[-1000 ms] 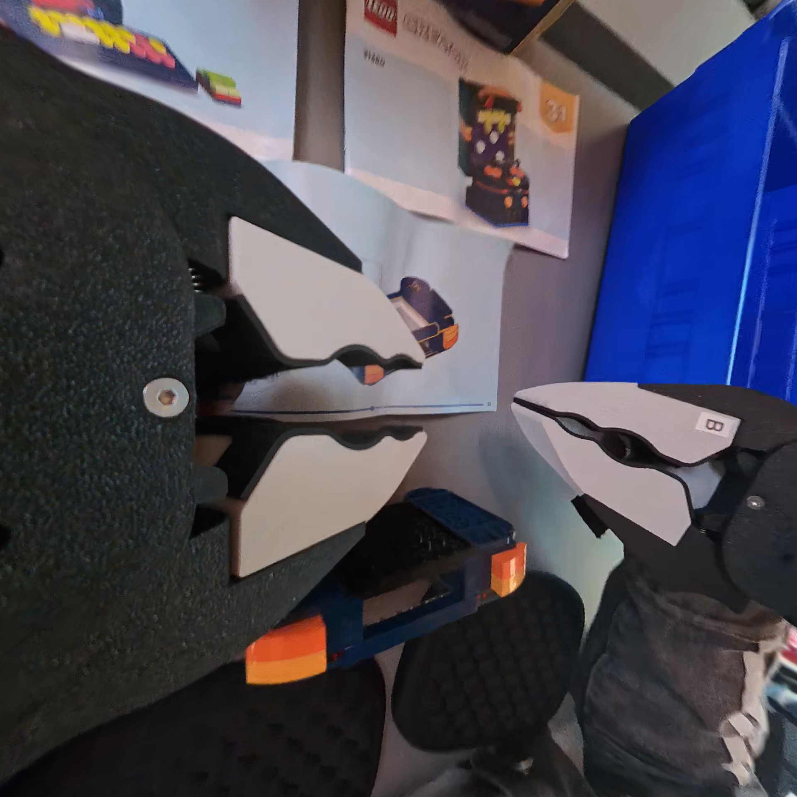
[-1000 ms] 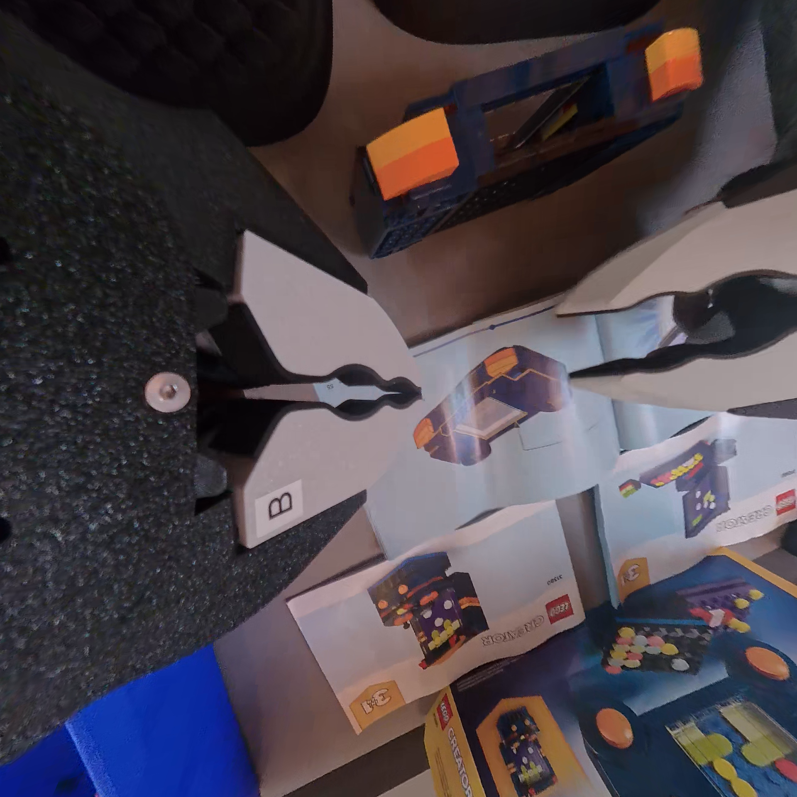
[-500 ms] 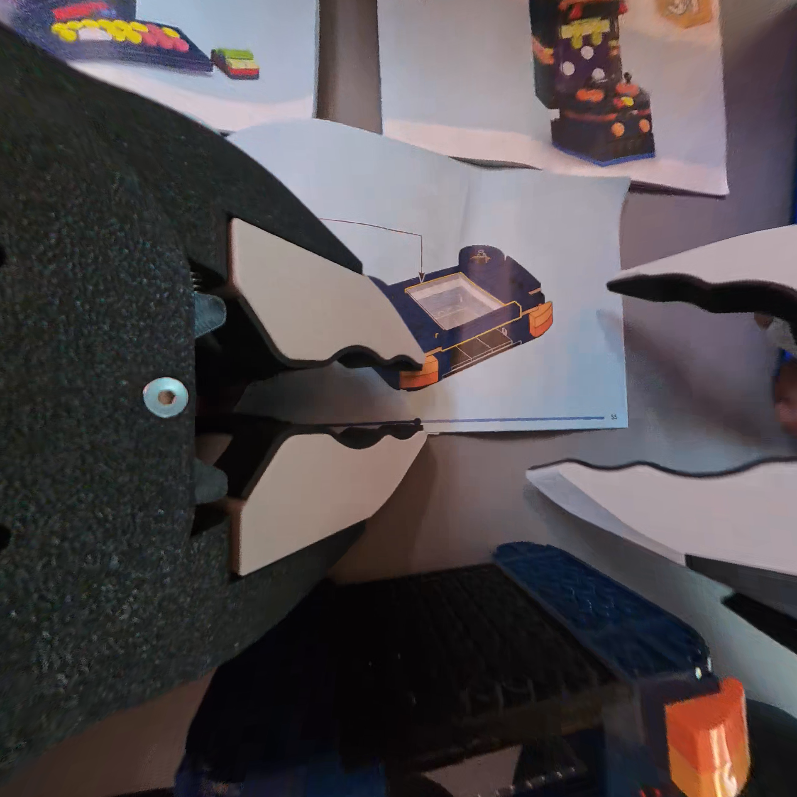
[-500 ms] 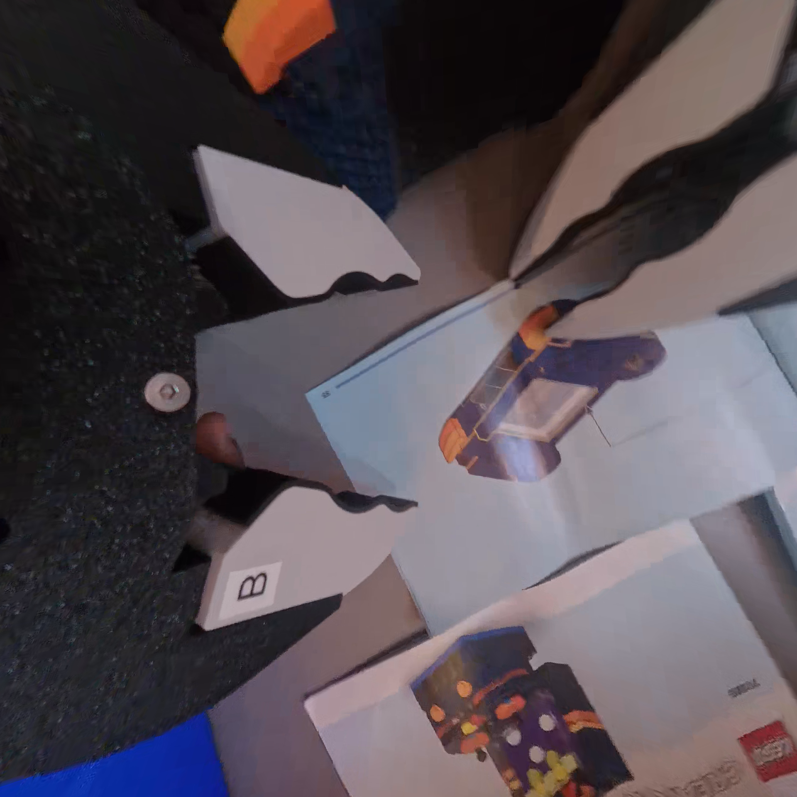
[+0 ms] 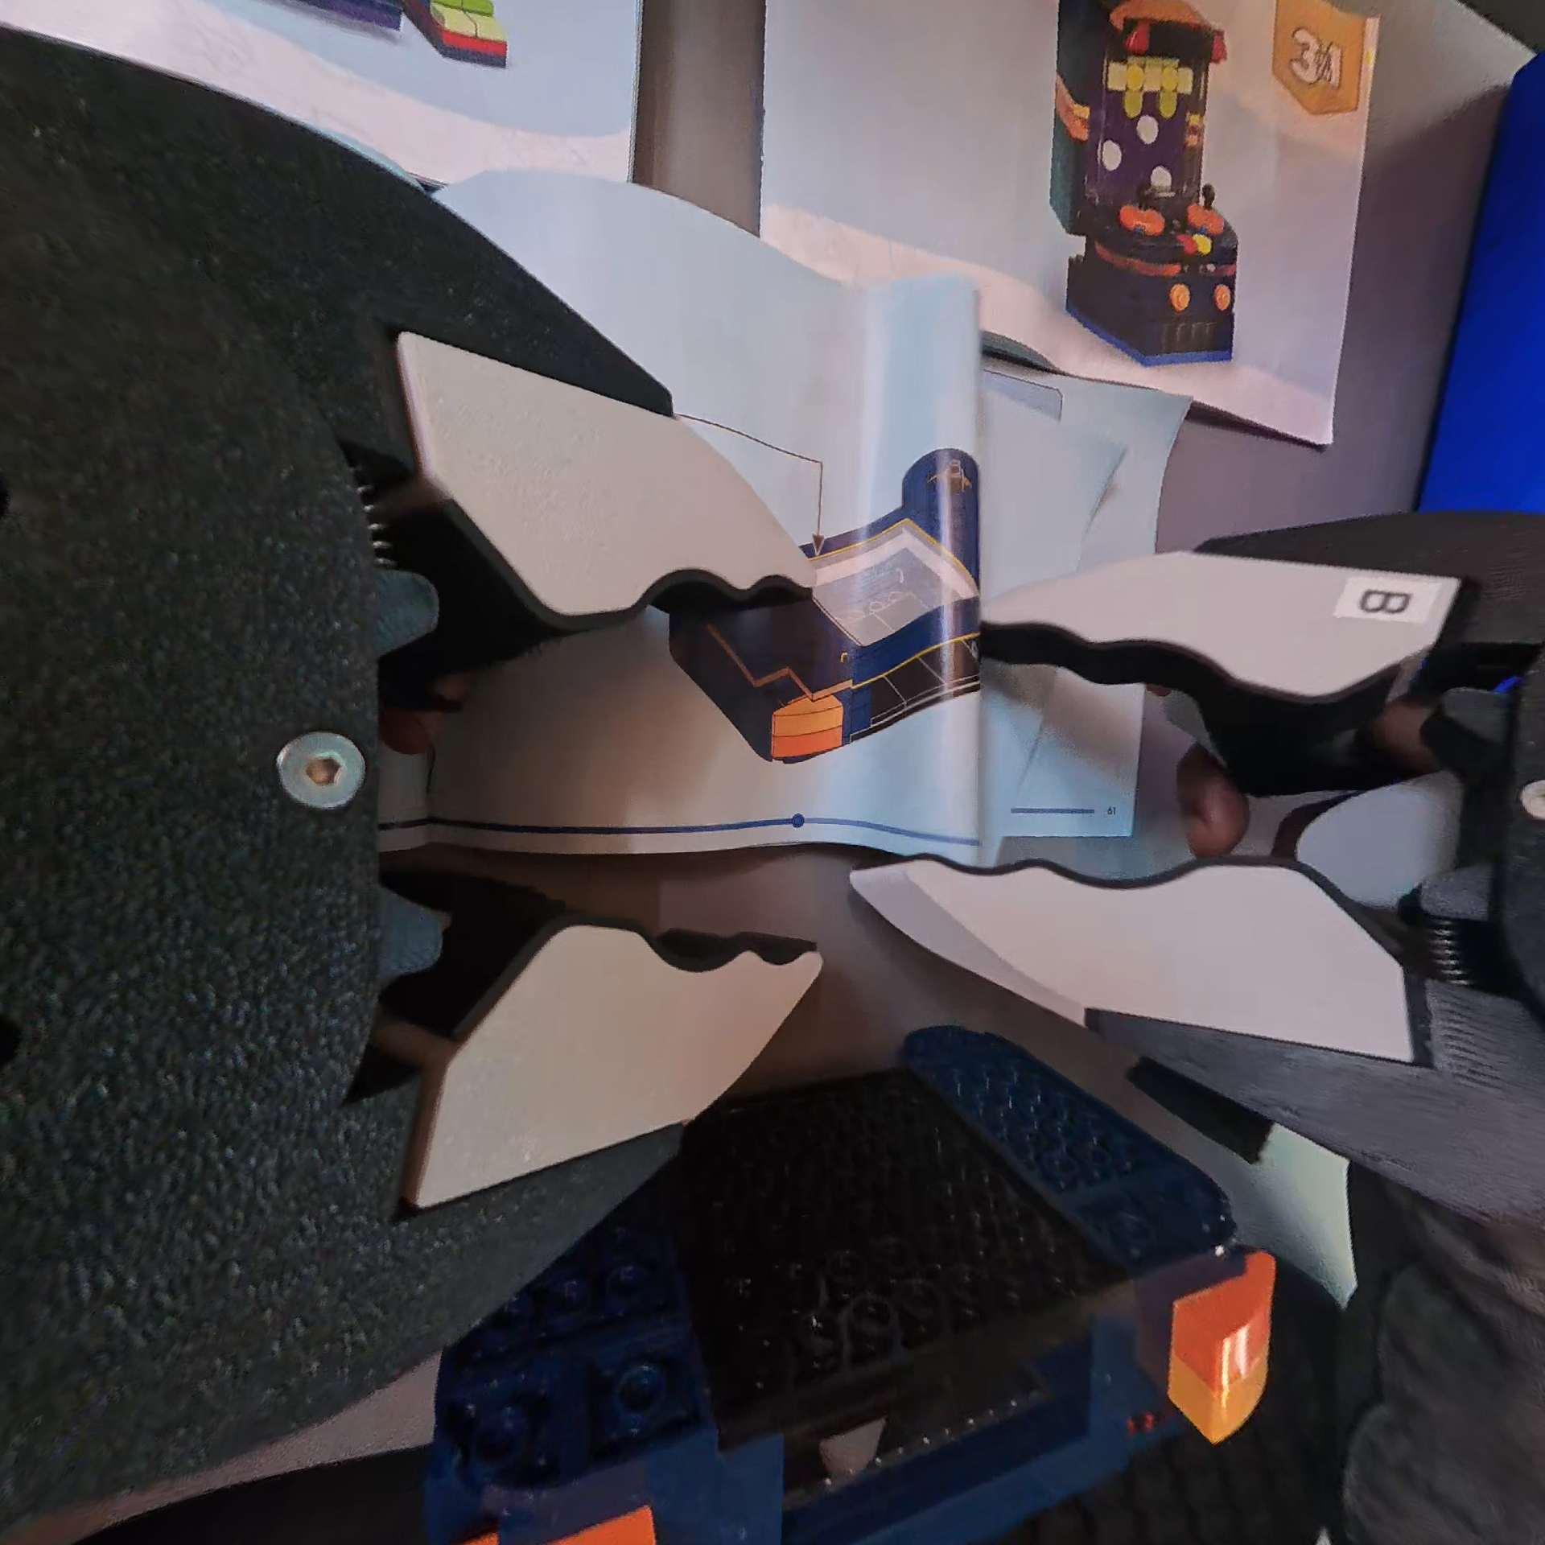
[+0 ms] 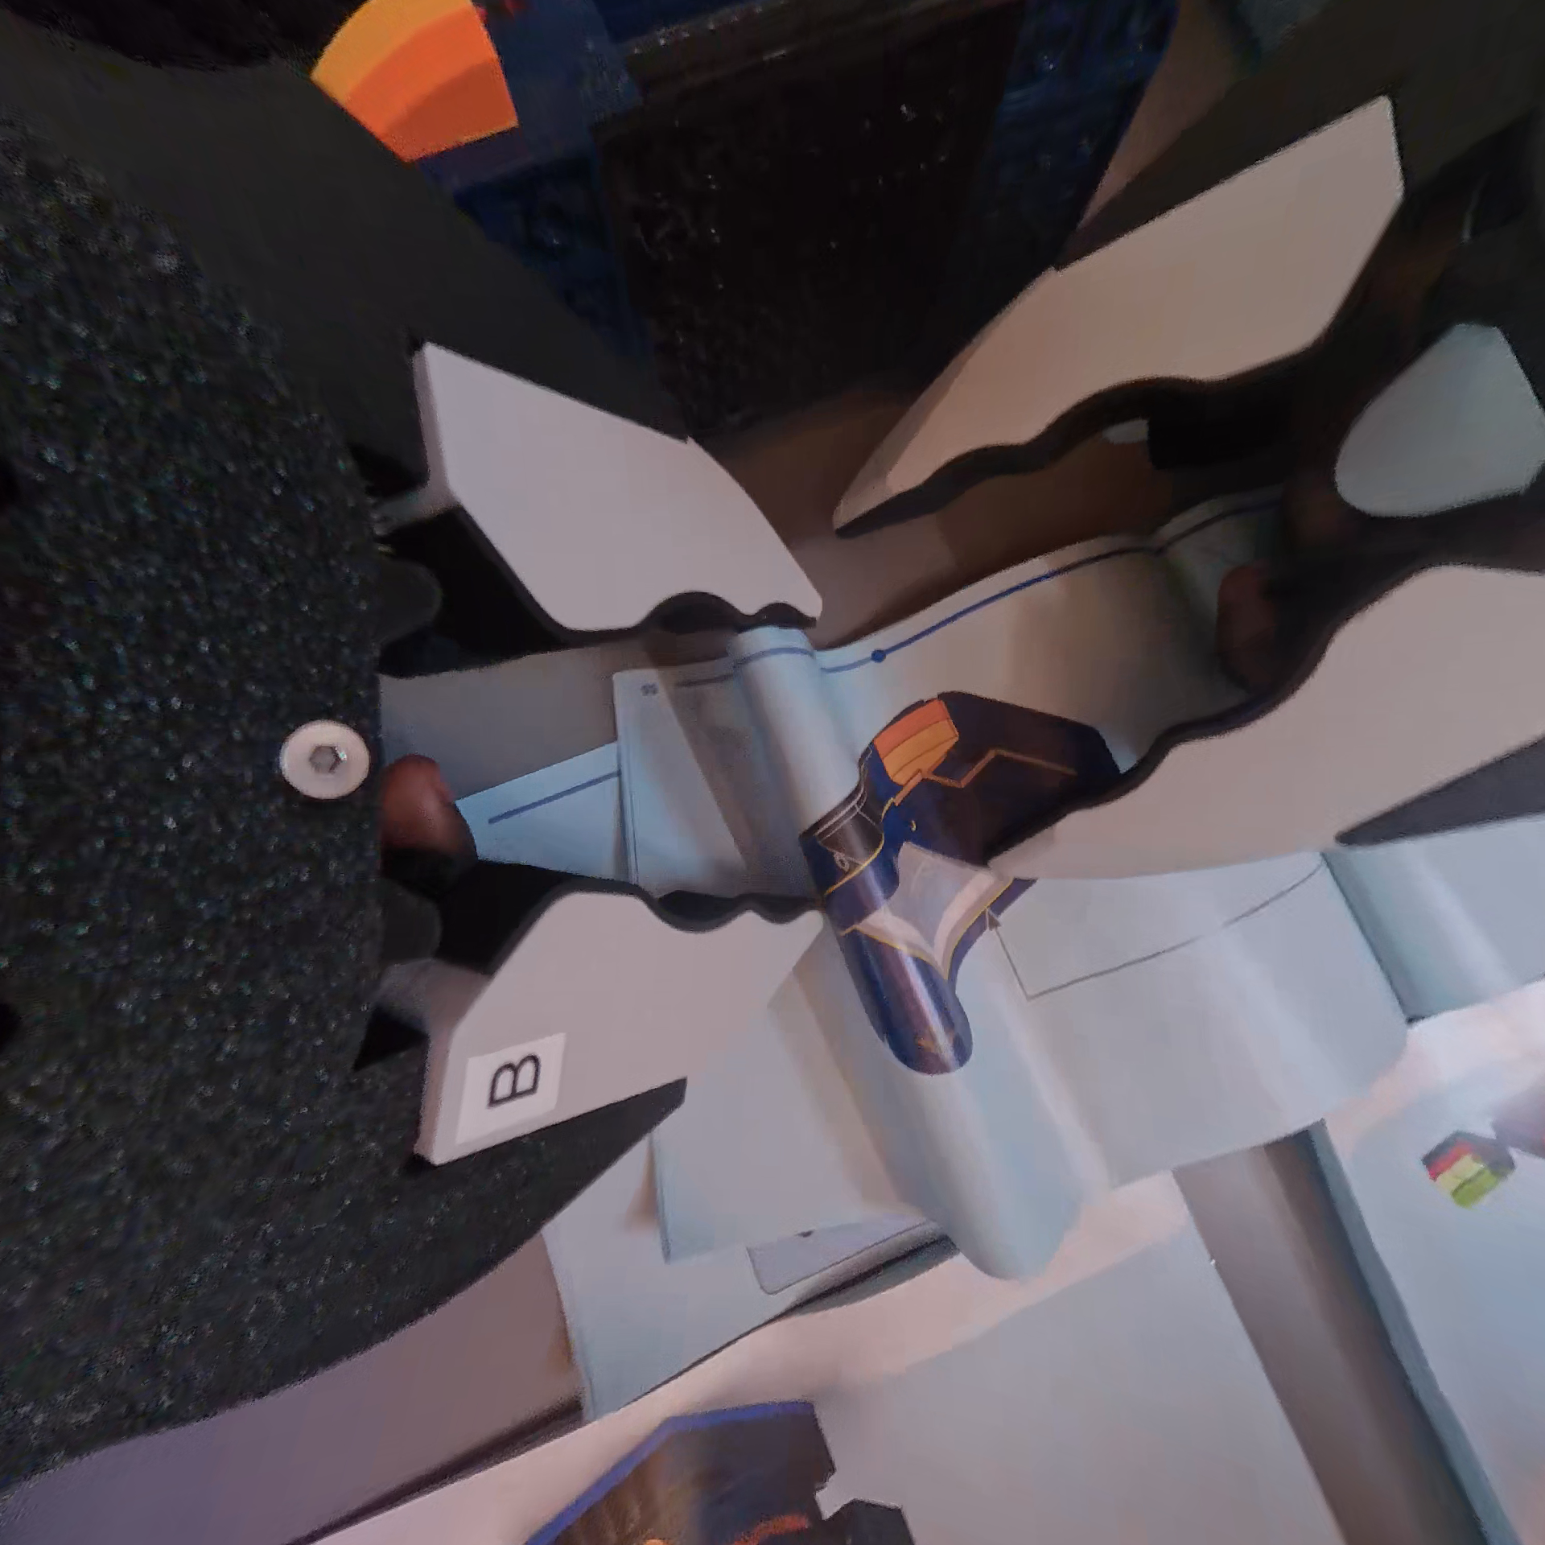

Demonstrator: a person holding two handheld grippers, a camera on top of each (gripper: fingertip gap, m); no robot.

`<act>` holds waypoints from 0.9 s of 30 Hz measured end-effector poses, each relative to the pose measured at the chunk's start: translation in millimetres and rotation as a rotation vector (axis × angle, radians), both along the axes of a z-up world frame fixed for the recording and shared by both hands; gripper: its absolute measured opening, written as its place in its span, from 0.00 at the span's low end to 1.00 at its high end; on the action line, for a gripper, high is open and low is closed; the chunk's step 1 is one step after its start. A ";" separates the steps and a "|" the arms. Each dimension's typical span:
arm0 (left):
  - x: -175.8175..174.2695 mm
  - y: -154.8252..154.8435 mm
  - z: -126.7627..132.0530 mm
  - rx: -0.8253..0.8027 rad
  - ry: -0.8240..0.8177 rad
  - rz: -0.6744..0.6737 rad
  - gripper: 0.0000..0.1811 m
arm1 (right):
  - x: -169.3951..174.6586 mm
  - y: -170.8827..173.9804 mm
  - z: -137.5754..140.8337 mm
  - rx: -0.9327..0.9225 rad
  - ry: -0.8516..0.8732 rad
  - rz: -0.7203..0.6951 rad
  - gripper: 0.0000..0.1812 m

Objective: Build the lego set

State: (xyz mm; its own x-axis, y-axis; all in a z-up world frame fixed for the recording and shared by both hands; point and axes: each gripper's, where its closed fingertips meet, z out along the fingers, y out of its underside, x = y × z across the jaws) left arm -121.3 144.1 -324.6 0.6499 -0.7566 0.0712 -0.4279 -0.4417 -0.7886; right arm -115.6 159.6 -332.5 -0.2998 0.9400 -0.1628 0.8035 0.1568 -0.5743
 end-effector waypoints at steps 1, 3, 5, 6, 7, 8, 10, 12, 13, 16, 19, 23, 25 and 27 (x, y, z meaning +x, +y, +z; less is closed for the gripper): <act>-0.2 0.1 0.2 -0.001 -0.003 0.001 0.41 | 0.6 -1.4 -0.1 0.004 0.004 0.017 0.31; -0.3 0.1 -0.1 -0.009 -0.007 0.001 0.41 | 2.2 -2.8 0.7 0.014 0.017 0.044 0.28; -0.5 0.2 -0.9 -0.011 -0.001 0.003 0.41 | 2.2 -2.7 4.6 0.019 0.052 0.055 0.25; -0.7 0.5 -0.8 -0.008 0.001 0.005 0.41 | 2.1 -2.2 7.3 0.019 0.069 0.055 0.23; -1.0 0.9 0.3 0.001 -0.001 0.008 0.42 | 2.3 -0.7 10.1 0.029 0.084 0.053 0.23; -1.5 1.2 2.4 0.014 -0.008 0.012 0.42 | 2.4 2.2 12.7 0.051 0.097 0.049 0.22; -5.7 4.2 7.2 0.053 -0.015 0.037 0.43 | 2.5 7.8 19.1 0.111 0.130 0.052 0.22; -9.7 6.3 10.8 0.090 -0.011 0.053 0.43 | 1.2 11.9 27.5 0.170 0.175 0.059 0.20; -11.4 7.0 11.7 0.105 -0.002 0.058 0.43 | 0.8 14.6 31.2 0.203 0.192 0.059 0.17; -21.8 12.0 14.4 0.160 0.058 0.096 0.41 | -2.3 19.0 45.2 0.282 0.271 0.064 0.10; -22.8 17.0 30.8 0.271 0.075 0.118 0.38 | -6.2 21.5 54.1 0.350 0.332 0.064 0.06; -7.7 14.6 62.5 0.418 0.110 0.079 0.28 | -8.4 16.7 59.5 0.429 0.378 0.106 0.04; 2.4 11.0 68.6 0.411 0.116 0.051 0.17 | -9.2 10.3 64.0 0.453 0.405 0.138 0.03; 6.3 8.6 63.1 0.368 0.148 0.029 0.11 | -8.9 2.9 67.3 0.436 0.414 0.159 0.03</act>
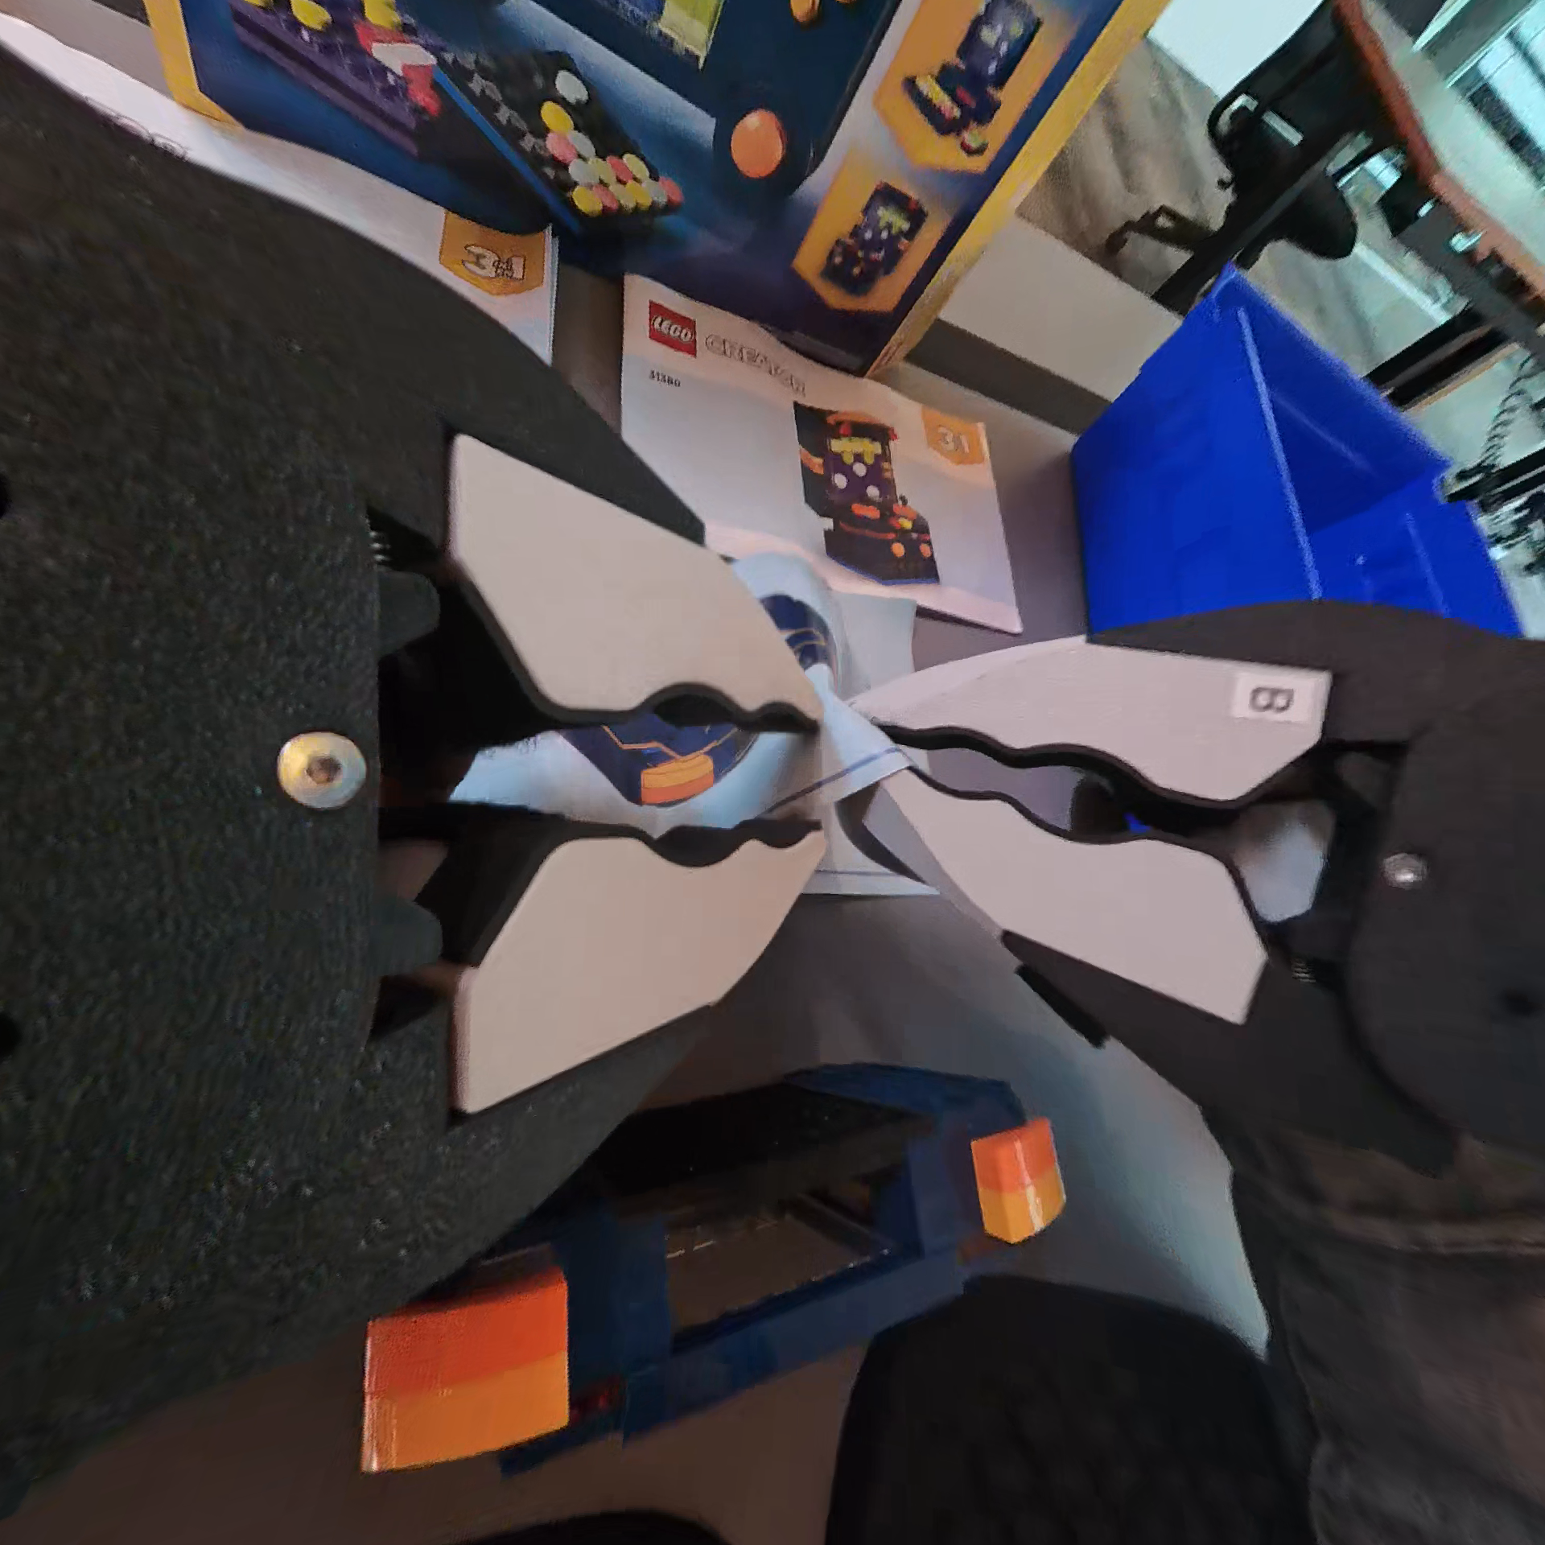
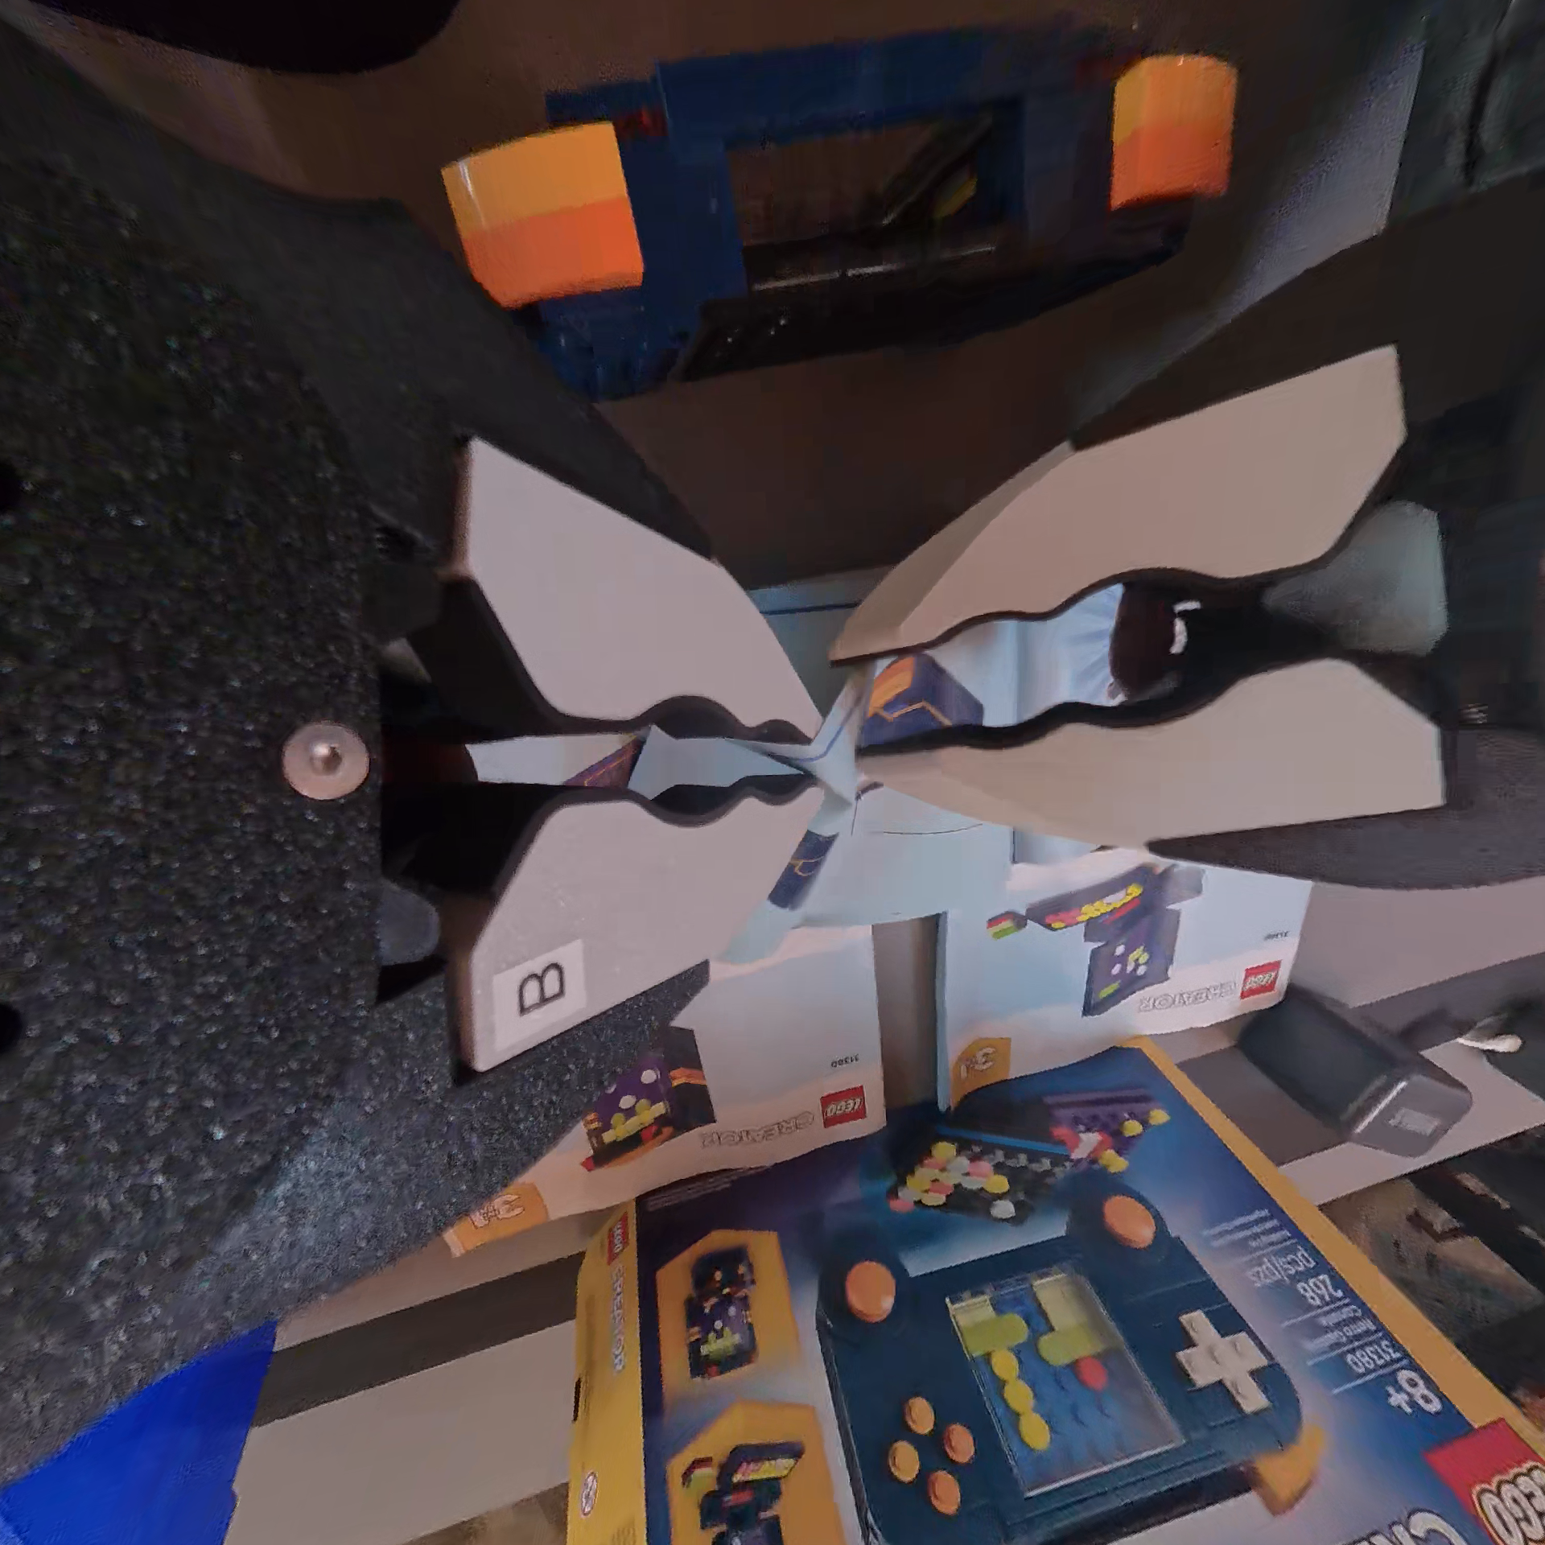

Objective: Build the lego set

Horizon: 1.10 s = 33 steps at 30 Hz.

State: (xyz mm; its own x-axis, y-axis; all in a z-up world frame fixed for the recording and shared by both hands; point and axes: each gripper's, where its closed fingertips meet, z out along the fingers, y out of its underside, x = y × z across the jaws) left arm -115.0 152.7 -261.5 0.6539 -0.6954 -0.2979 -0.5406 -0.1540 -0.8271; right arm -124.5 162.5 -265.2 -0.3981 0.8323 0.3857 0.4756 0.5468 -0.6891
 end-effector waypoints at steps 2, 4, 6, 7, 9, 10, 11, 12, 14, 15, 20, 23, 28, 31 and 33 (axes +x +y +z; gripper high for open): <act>2.2 -1.2 -2.0 -0.012 0.000 -0.011 0.06 | 1.7 2.5 -2.2 0.016 -0.023 -0.009 0.03; 2.4 -2.7 -1.5 -0.020 -0.017 -0.021 0.03 | 3.4 4.5 -4.7 0.024 -0.035 -0.007 0.03; 1.8 -4.3 0.9 -0.030 -0.042 -0.027 0.02 | 4.0 3.6 -5.2 0.014 -0.042 -0.001 0.03; 1.1 -5.0 2.0 -0.032 -0.050 -0.029 0.02 | 4.1 3.0 -5.0 0.016 -0.043 0.002 0.03; 0.2 -6.3 3.7 -0.040 -0.061 -0.031 0.01 | 4.7 1.7 -5.1 0.022 -0.049 0.008 0.03; 0.1 -6.9 4.1 -0.047 -0.073 -0.032 0.01 | 5.1 1.2 -5.2 0.022 -0.052 0.012 0.03; 0.1 -7.5 4.1 -0.059 -0.091 -0.034 0.00 | 5.6 0.7 -5.6 0.024 -0.056 0.017 0.03; 0.7 -8.9 3.4 -0.083 -0.119 -0.041 0.00 | 6.6 -0.4 -5.9 0.023 -0.061 0.026 0.03; 0.6 -11.1 2.3 -0.127 -0.182 -0.050 0.00 | 7.9 -1.4 -6.7 0.025 -0.070 0.038 0.03; 0.4 -12.1 2.1 -0.146 -0.212 -0.055 0.00 | 8.5 -2.0 -6.9 0.027 -0.072 0.045 0.03; -1.5 -12.7 5.8 -0.181 -0.318 -0.059 0.00 | 11.9 -3.6 -6.8 0.010 -0.089 0.063 0.05; -1.6 -13.4 7.6 -0.196 -0.364 -0.065 0.00 | 16.2 -3.8 -6.2 -0.034 -0.114 0.069 0.06; -8.9 -15.7 16.3 -0.202 -0.459 -0.056 0.00 | 26.5 8.1 -5.6 -0.042 -0.159 0.045 0.05; -12.6 -17.9 22.3 -0.200 -0.528 -0.046 0.00 | 25.9 7.6 3.9 -0.108 -0.126 0.032 0.04; -15.2 -19.4 24.8 -0.196 -0.570 -0.034 0.00 | 21.7 6.5 13.6 -0.179 -0.075 0.013 0.06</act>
State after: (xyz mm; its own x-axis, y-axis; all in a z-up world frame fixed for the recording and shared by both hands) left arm -130.2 133.3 -236.7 0.6498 -0.7250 0.2285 -0.0279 -0.3231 -0.9459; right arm -102.8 169.0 -251.6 -0.4313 0.8797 0.2005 0.5232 0.4249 -0.7388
